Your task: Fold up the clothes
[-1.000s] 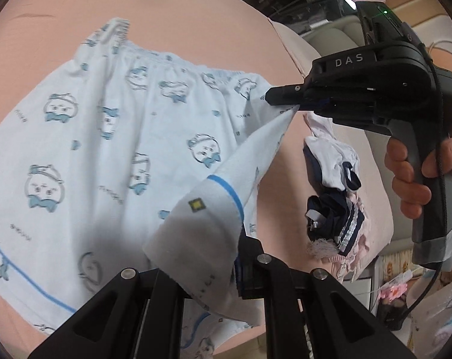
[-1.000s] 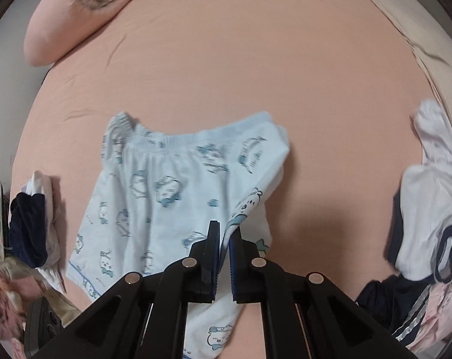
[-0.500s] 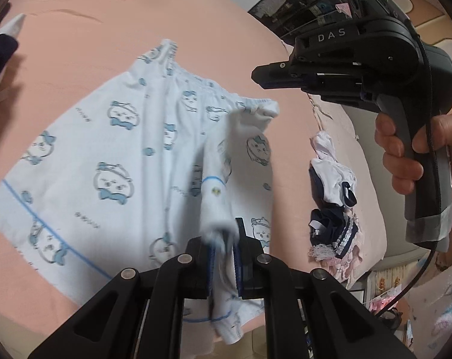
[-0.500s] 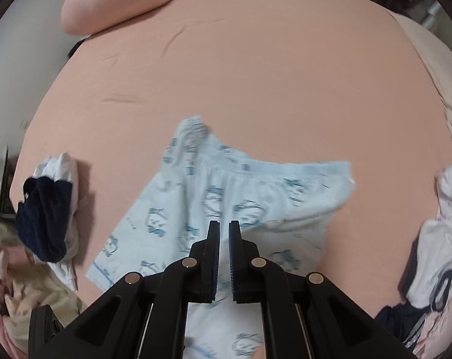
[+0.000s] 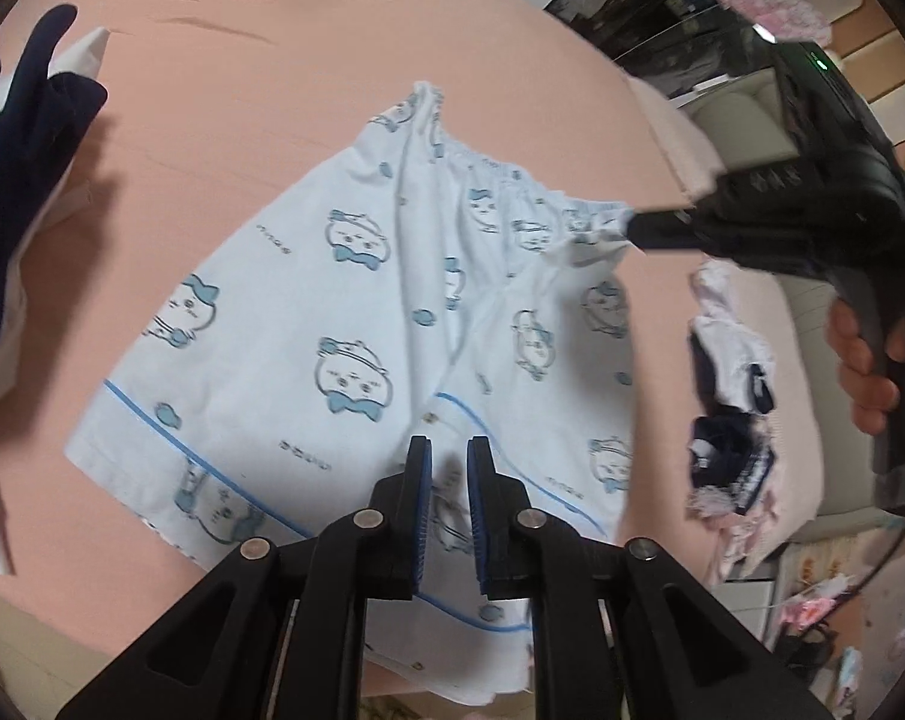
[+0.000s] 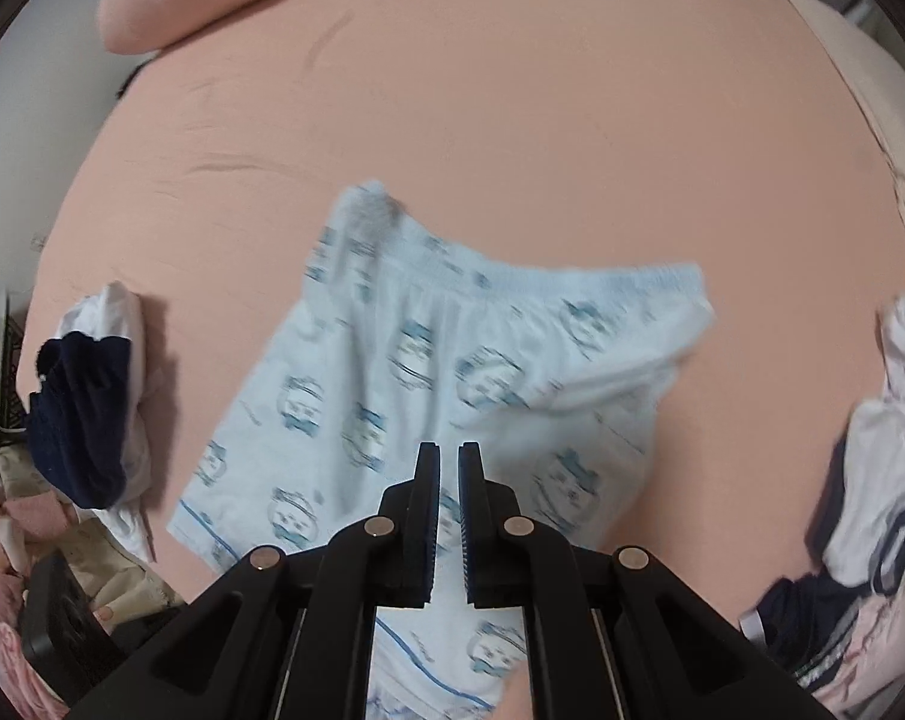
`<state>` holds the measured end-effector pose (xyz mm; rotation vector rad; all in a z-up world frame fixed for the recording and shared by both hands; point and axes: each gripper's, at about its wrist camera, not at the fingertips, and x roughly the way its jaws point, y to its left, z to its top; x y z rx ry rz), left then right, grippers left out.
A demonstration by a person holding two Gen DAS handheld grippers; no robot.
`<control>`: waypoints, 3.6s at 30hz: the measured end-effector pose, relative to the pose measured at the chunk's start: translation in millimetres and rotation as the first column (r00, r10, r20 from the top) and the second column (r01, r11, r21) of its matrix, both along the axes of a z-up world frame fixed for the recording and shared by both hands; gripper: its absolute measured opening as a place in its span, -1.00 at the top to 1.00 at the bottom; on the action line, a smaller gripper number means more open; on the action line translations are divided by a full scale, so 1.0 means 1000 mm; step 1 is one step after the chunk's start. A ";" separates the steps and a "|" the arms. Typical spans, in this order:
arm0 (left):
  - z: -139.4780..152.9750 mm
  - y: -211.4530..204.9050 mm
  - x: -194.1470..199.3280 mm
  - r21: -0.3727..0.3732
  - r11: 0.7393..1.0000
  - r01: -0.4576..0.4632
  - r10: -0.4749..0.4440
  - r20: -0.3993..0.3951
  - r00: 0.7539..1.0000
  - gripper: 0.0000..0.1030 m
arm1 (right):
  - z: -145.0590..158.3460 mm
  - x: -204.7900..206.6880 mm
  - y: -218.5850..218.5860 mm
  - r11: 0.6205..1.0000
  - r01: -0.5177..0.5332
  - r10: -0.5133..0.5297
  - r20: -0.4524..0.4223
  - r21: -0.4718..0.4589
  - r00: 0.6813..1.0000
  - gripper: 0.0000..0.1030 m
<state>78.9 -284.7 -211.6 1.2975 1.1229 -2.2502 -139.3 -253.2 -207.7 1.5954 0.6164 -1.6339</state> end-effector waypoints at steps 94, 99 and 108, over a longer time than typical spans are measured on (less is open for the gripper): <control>-0.033 0.022 -0.119 0.002 0.840 0.542 -0.541 -0.044 0.840 0.73 | -0.044 -0.055 0.040 0.875 0.484 -0.476 0.229 0.025 0.849 -0.48; -0.024 0.033 -0.119 0.007 0.837 0.548 -0.546 -0.070 0.835 0.73 | -0.047 -0.057 0.042 0.879 0.476 -0.474 0.167 0.033 0.864 -0.11; -0.017 0.042 -0.121 0.037 0.841 0.539 -0.534 -0.100 0.840 0.73 | -0.042 -0.051 0.041 0.930 0.360 -0.364 0.059 0.073 0.929 0.62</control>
